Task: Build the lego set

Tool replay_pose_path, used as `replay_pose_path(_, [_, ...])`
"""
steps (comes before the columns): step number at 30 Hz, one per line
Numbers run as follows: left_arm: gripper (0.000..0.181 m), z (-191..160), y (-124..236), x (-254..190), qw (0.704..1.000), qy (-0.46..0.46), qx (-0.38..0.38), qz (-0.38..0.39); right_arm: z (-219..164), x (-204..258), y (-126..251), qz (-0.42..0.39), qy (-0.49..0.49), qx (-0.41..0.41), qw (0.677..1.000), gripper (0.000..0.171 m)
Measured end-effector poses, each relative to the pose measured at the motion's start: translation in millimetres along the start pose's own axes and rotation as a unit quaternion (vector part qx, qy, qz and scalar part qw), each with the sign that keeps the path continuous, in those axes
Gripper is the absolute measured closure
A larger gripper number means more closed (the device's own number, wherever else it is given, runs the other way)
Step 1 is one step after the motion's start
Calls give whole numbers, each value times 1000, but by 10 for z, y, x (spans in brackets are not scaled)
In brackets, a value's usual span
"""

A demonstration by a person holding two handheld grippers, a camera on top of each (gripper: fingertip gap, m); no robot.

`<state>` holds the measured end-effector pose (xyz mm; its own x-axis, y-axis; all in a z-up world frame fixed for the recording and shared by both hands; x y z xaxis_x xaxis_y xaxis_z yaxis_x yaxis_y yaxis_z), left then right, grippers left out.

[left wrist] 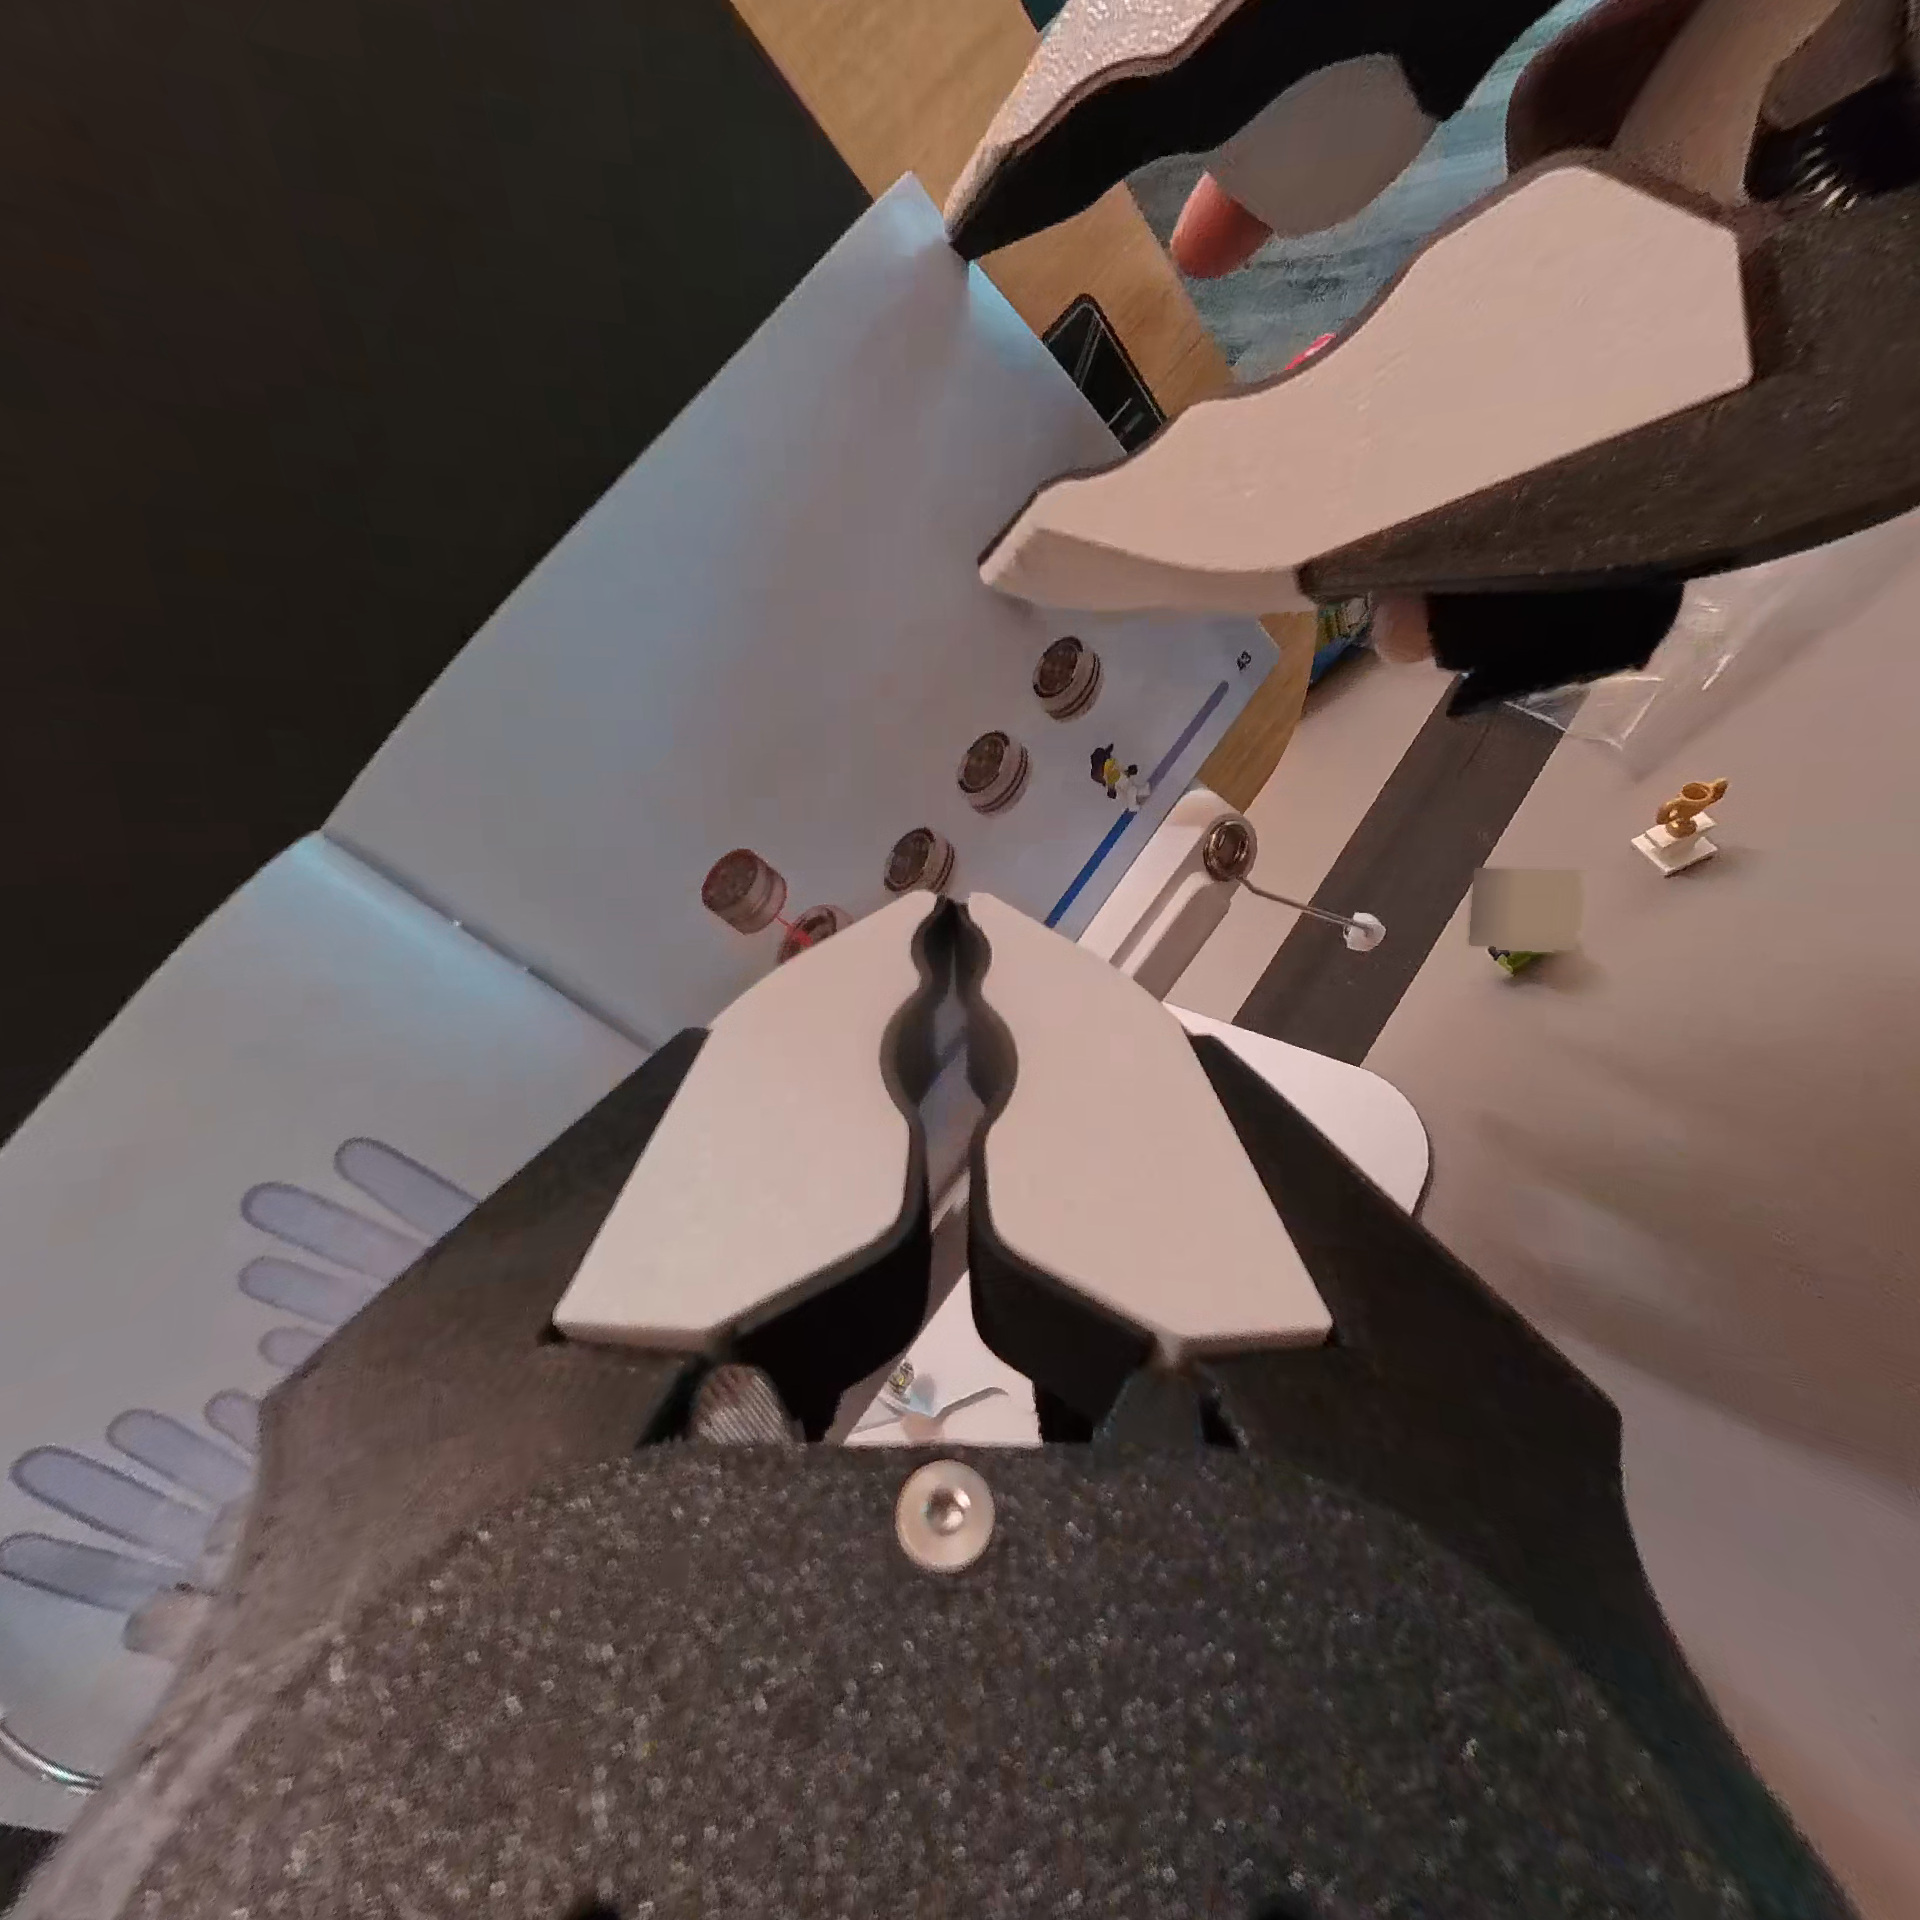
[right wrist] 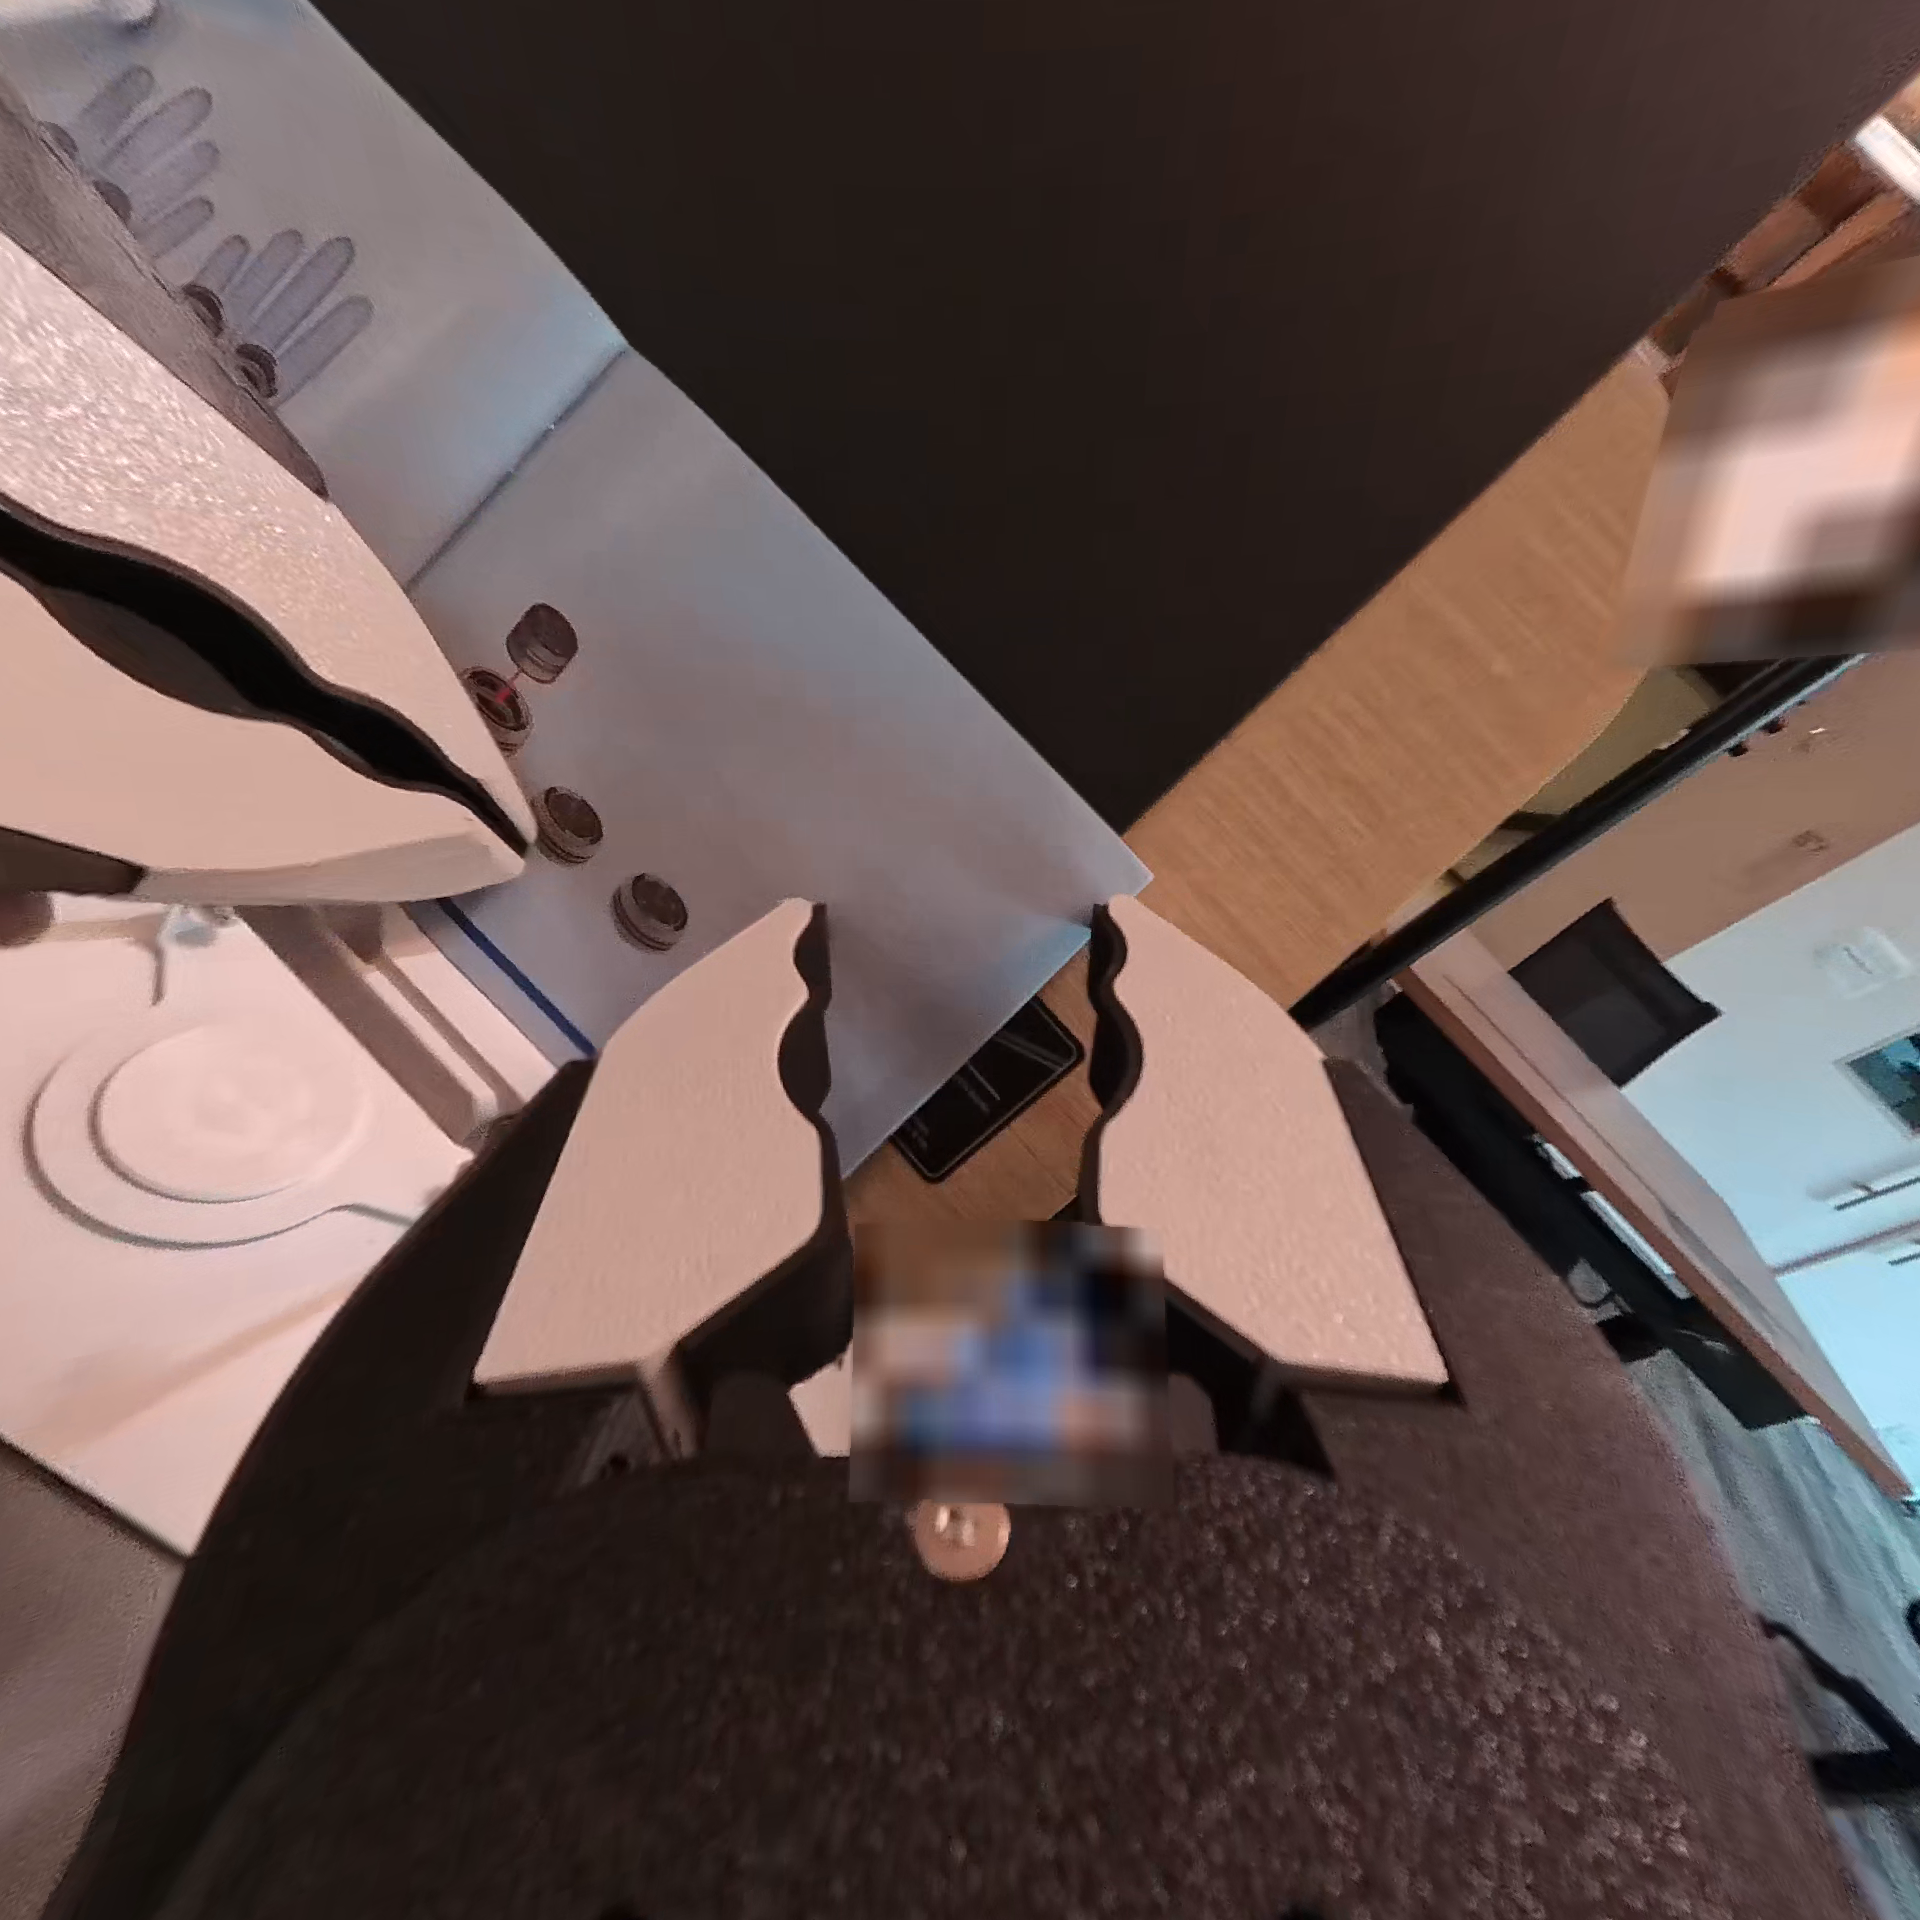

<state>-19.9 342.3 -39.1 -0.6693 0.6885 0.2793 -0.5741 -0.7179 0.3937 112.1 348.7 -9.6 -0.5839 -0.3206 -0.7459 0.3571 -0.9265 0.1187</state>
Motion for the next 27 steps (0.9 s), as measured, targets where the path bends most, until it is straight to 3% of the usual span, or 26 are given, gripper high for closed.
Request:
replay_pose_path(17, [181, -29, 191, 298, 997, 71, -31, 12, 25, 192, 80, -100, 123, 4, 987, 146])
replay_pose_path(23, [181, -35, 190, 288, 997, 65, -32, 18, 9, 158, 49, -46, 79, -1, 996, 147])
replay_pose_path(27, [179, -41, 238, 276, 997, 68, -38, 14, 31, 174, 97, -28, 69, -18, 997, 163])
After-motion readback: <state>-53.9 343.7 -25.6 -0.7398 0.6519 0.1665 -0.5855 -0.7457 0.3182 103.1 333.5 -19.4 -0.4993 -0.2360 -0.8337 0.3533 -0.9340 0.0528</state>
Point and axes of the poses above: each gripper's, where its closed fingertips meet, y back along the fingers, z out of its top, x = y × z across the jaws, the point moved 8 cm from there along y, back along the fingers, and after that the axes turned 11 degrees about y, right-handed, at the moved point
